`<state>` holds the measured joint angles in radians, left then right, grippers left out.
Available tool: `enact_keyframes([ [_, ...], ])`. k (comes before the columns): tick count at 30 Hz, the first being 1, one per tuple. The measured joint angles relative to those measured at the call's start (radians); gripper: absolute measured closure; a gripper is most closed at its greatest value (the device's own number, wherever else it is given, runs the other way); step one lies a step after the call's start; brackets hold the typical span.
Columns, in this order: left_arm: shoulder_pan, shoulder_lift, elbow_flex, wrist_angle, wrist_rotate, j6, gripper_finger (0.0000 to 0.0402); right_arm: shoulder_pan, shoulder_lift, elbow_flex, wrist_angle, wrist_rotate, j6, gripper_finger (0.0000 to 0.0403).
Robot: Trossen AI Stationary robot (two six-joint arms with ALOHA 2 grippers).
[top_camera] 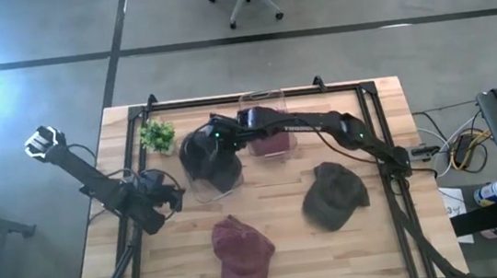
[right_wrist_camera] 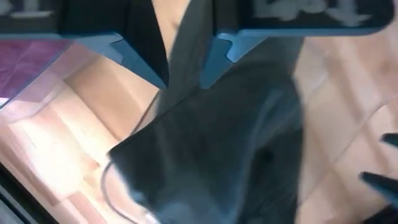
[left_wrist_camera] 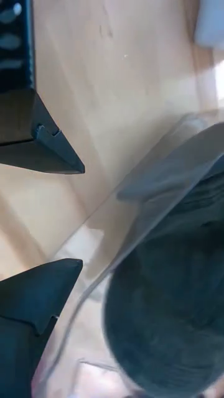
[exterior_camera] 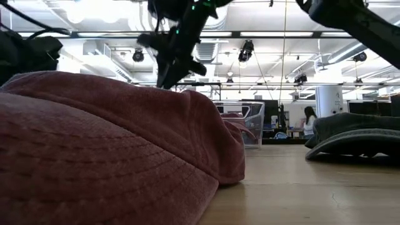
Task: Pick & Place hat
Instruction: Put the left black cap into the left transparent bin
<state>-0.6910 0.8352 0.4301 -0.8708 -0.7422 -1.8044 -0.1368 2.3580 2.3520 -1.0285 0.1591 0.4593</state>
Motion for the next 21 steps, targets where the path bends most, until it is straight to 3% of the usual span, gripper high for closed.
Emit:
enact_keyframes([
  [5,0.010,0.004,-0.024,0.011,-0.054,-0.016,0.0173,-0.018,0.047,-0.001,-0.003,-0.068,0.000,0.0362],
  [10,0.014,0.020,-0.050,0.061,-0.063,-0.004,0.0173,-0.003,0.057,-0.001,0.044,-0.132,0.000,0.0379],
  [21,0.033,0.062,-0.220,0.473,-0.060,0.020,0.0173,0.045,0.081,-0.006,0.089,-0.228,-0.012,0.0381],
])
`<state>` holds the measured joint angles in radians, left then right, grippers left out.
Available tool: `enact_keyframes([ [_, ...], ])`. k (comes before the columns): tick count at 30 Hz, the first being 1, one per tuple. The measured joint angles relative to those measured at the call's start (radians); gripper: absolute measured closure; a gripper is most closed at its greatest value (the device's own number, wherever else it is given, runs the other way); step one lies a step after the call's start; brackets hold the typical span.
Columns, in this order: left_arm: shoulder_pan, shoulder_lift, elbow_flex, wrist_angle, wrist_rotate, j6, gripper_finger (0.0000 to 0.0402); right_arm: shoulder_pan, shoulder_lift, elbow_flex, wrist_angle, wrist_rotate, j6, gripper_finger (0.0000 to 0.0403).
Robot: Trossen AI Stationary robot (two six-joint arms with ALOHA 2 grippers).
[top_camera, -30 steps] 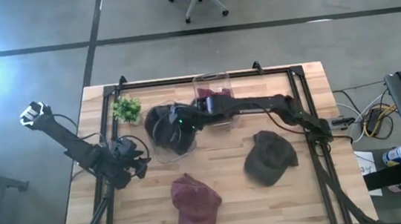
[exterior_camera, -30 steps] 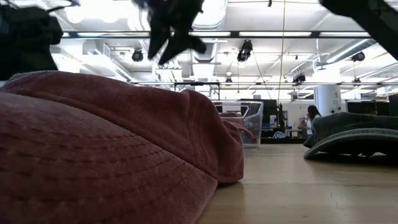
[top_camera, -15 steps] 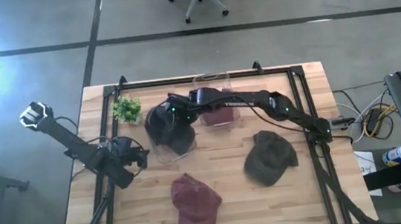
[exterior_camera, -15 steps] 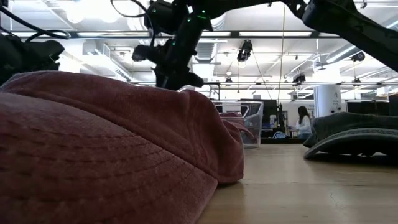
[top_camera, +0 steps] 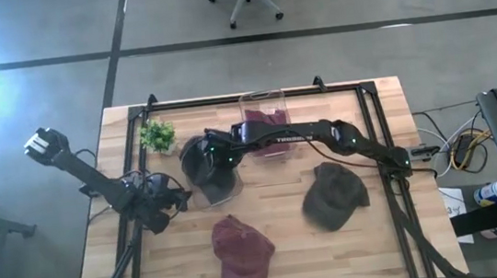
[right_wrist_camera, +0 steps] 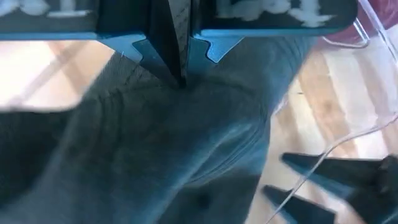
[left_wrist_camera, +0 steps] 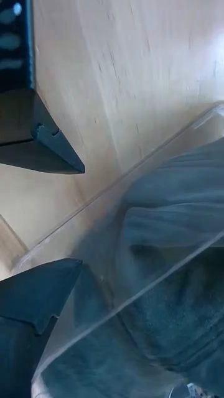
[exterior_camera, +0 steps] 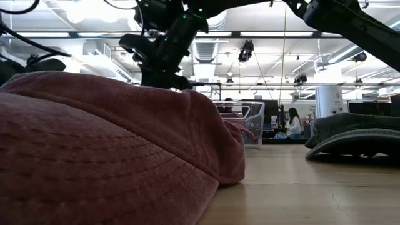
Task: Pick & Place hat
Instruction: Put the left black cap into the left transparent bin
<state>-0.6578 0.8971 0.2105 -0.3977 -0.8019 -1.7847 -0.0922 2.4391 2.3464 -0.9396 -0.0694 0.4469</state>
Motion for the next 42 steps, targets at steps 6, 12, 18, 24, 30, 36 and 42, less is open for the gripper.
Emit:
enact_keyframes([
  [6,0.011,0.003,-0.017,0.027,0.000,0.002,0.0173,0.025,0.002,0.000,0.068,-0.048,0.005,0.0381],
  [12,0.013,0.001,0.005,0.033,0.000,0.038,0.0173,0.023,0.021,-0.033,-0.022,-0.021,0.047,0.0381],
  [18,0.015,0.001,0.023,0.030,-0.008,0.082,0.0173,0.018,0.016,-0.028,-0.071,0.002,0.040,0.0381],
  [24,0.015,0.001,0.025,0.031,-0.009,0.087,0.0173,0.022,-0.036,0.006,-0.103,0.118,0.001,0.0381],
  [30,0.015,0.001,0.025,0.031,-0.008,0.087,0.0173,0.006,-0.074,0.010,-0.025,0.194,-0.025,0.0381],
  [36,0.015,0.000,0.028,0.030,-0.008,0.090,0.0173,-0.044,0.009,0.005,0.012,0.150,0.012,0.0381],
  [42,0.014,-0.010,0.079,0.018,0.023,0.205,0.0173,-0.045,0.036,0.005,-0.012,0.151,-0.017,0.0381],
])
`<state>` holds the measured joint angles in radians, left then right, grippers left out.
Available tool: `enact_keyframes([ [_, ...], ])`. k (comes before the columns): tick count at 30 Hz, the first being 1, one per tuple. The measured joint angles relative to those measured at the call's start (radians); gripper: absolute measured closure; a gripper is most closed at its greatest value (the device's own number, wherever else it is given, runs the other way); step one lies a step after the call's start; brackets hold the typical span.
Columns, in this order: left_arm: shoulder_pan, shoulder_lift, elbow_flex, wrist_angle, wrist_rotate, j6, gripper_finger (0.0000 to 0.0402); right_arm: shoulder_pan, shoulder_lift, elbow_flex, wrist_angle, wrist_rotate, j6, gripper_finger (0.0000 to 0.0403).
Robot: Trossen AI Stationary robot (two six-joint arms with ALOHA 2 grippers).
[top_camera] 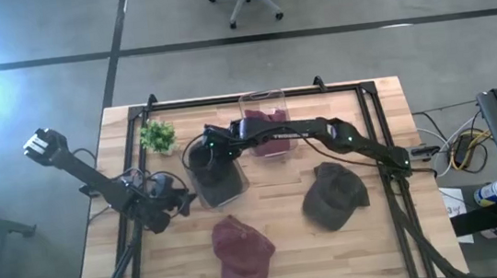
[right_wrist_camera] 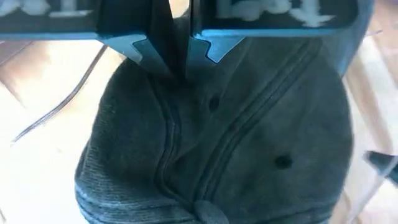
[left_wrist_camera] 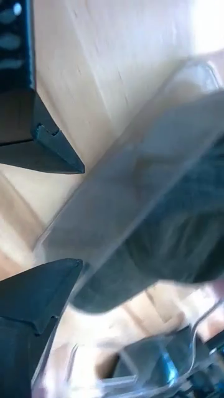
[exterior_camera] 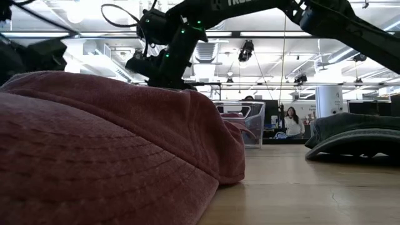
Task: Pick & Place hat
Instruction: Put the left black cap into the left transparent bin, then move the left transparent bin to the top
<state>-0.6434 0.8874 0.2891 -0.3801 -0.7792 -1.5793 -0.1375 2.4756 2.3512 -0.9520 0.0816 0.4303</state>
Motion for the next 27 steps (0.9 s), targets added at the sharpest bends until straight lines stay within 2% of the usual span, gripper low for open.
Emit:
enact_keyframes([
  [5,0.000,-0.003,0.075,-0.111,0.008,0.064,0.0173,0.015,-0.062,0.000,-0.022,0.061,-0.066,0.0381],
  [11,0.000,-0.004,0.181,-0.374,0.022,0.060,0.0173,0.023,-0.166,0.005,-0.142,0.105,-0.099,0.0374],
  [16,0.000,-0.013,0.256,-0.526,0.035,0.046,0.0173,0.073,-0.236,0.003,-0.366,0.110,-0.070,0.0337],
  [19,0.000,-0.028,0.286,-0.499,0.085,0.114,0.0173,0.143,-0.272,-0.001,-0.544,0.145,-0.029,0.0305],
  [21,-0.001,-0.030,0.299,-0.455,0.101,0.170,0.0173,0.212,-0.281,-0.014,-0.627,0.213,0.001,0.0285],
  [24,-0.001,-0.031,0.307,-0.354,0.118,0.295,0.0173,0.315,-0.313,-0.062,-0.610,0.254,0.038,0.0260],
  [27,-0.001,-0.031,0.303,-0.229,0.183,0.457,0.0173,0.387,-0.339,-0.110,-0.609,0.261,0.108,0.0242],
])
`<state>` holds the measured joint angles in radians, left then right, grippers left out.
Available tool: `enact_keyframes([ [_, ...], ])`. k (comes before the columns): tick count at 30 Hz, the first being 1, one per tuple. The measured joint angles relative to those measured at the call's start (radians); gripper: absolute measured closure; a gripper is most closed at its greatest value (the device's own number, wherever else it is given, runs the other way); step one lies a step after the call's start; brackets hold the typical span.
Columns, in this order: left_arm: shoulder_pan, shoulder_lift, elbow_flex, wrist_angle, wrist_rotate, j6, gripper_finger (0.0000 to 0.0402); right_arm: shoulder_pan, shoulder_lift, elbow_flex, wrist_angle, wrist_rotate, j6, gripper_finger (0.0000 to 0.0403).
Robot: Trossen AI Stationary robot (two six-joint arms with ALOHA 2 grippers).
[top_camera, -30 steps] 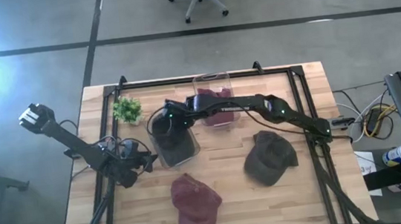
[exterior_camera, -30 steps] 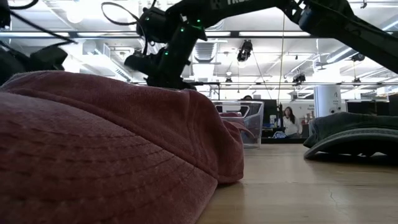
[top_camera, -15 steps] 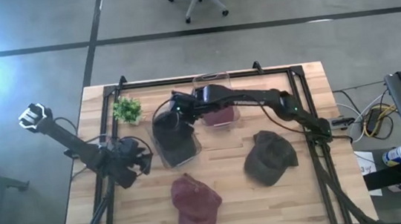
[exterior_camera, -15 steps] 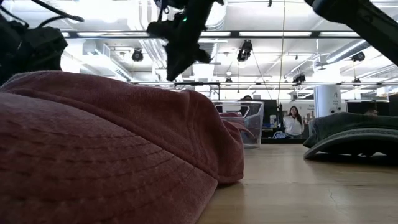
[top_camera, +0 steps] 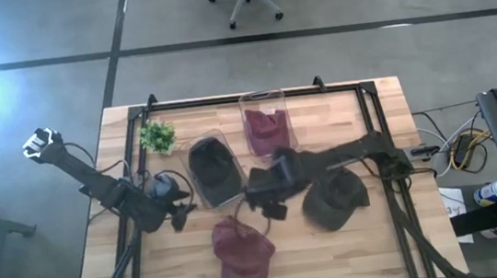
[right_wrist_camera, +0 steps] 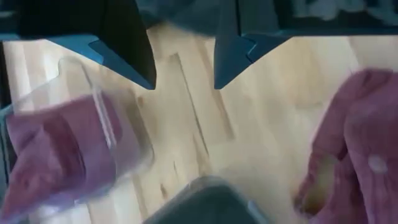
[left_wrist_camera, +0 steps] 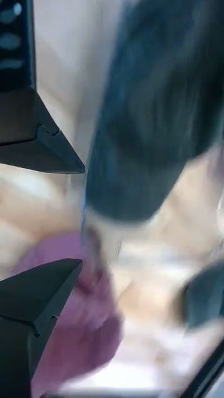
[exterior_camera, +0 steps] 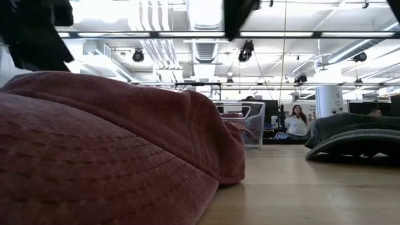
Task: Pick & Place hat
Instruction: Move the left transparent bin to the top
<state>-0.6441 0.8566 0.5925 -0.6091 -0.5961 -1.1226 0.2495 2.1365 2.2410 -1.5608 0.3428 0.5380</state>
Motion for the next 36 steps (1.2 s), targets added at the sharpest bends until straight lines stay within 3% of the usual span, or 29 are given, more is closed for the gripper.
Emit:
enact_keyframes([
  [4,0.001,0.003,-0.010,0.025,0.085,0.059,0.0173,0.058,-0.004,-0.102,0.002,0.002,0.070,0.0229],
  [7,0.001,0.002,-0.024,-0.013,0.089,0.034,0.0173,0.097,-0.024,-0.176,-0.004,0.000,0.138,0.0227],
  [9,0.005,0.005,-0.041,-0.082,0.066,-0.017,0.0173,0.113,-0.031,-0.215,0.012,-0.002,0.162,0.0227],
  [13,0.040,0.004,-0.088,-0.209,-0.008,-0.169,0.0173,0.106,-0.025,-0.277,0.203,-0.038,0.196,0.0227],
  [16,0.089,0.002,-0.123,-0.201,-0.074,-0.203,0.0173,0.094,-0.027,-0.294,0.319,-0.055,0.235,0.0227],
  [23,0.305,0.004,-0.192,-0.039,-0.102,0.045,0.0173,0.052,-0.027,-0.327,0.413,-0.052,0.274,0.0227],
  [30,0.561,0.004,-0.196,0.102,-0.105,0.277,0.0173,0.029,-0.027,-0.334,0.491,-0.052,0.275,0.0227],
  [36,0.709,0.005,-0.196,0.289,-0.107,0.439,0.0173,0.010,-0.027,-0.335,0.567,-0.025,0.274,0.0227],
])
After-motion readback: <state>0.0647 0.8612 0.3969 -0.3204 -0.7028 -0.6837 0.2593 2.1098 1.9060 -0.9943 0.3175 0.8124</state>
